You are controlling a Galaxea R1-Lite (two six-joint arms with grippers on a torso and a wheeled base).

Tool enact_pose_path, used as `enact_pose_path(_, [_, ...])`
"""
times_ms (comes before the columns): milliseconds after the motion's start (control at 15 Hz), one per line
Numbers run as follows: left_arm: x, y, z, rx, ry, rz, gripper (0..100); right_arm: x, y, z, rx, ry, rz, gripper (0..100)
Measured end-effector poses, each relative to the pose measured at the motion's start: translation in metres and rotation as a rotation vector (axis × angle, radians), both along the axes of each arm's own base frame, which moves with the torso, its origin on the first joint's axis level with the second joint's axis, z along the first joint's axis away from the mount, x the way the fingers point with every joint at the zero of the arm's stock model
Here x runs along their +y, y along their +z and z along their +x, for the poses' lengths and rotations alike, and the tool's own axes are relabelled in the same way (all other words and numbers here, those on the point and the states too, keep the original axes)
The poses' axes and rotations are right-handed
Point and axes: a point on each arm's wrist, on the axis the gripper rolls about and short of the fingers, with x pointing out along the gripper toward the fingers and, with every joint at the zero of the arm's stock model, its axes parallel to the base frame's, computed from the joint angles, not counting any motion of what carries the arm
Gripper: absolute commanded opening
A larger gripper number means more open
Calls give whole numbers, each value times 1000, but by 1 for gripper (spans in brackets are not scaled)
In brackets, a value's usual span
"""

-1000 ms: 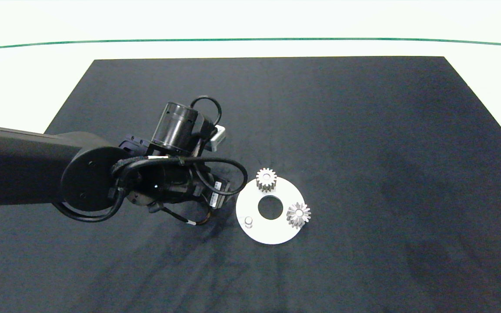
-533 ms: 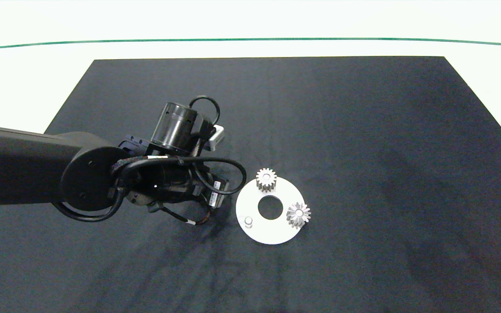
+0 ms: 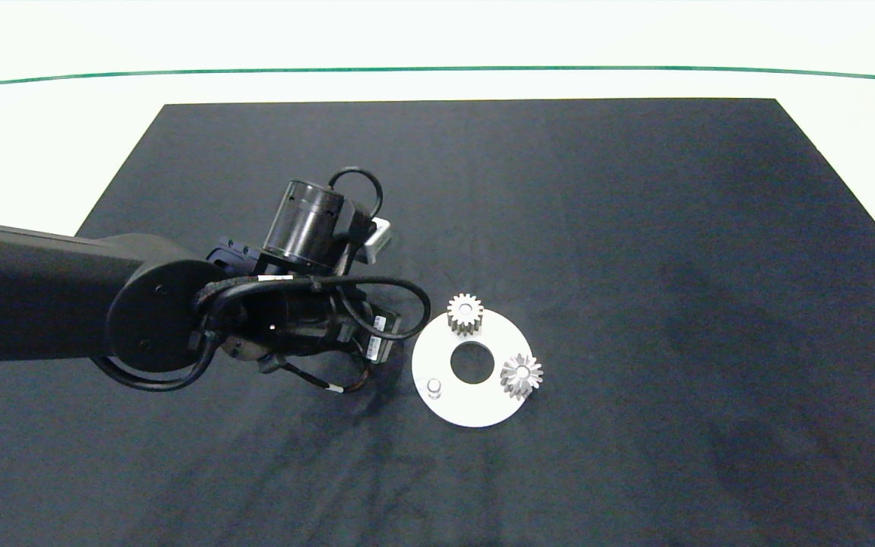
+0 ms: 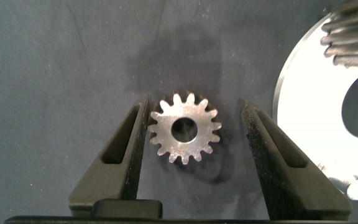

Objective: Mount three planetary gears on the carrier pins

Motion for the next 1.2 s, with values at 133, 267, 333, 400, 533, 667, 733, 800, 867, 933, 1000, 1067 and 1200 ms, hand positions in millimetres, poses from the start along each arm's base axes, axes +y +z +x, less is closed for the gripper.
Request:
enact_pose_path(133, [1,-1,-1,4,-1,4,58,0,0,0,0,0,0,100])
enact_pose_path(267, [2,-4,-2,12,0,9,58,0,0,0,0,1,0,100])
enact_pose_path(333, [2,-4,-2,12,1,9,58,0,0,0,0,0,0,100])
enact_pose_path(400, [3,-4,-1,12,6,10,58,0,0,0,0,0,0,100])
enact_pose_path(533, [5,-2,0,-1,11,1,58,0,0,0,-1,0,0,100])
enact_pose_path(667, [5,-1,0,-4,12,1,58,0,0,0,-1,0,0,100])
enact_pose_path(733, [5,-2,0,-3,11,2,58,0,0,0,-1,1,0,100])
enact_pose_path(800, [5,-3,-1,-3,10,5,58,0,0,0,-1,0,0,100])
enact_pose_path(867, [5,-4,-1,-5,8,7,58,0,1,0,-2,0,1,100])
enact_pose_path(933, [5,-5,-1,-7,5,11,56,0,1,0,-3,0,1,100])
enact_pose_path(1000, [5,-6,-1,-19,4,5,54,0,1,0,-3,1,1,100])
enact_pose_path(1067, [5,-5,0,-32,3,-2,53,0,1,0,-4,0,2,100])
enact_pose_path(1200, [5,-8,-1,-32,-5,11,48,0,1,0,-4,1,2,100])
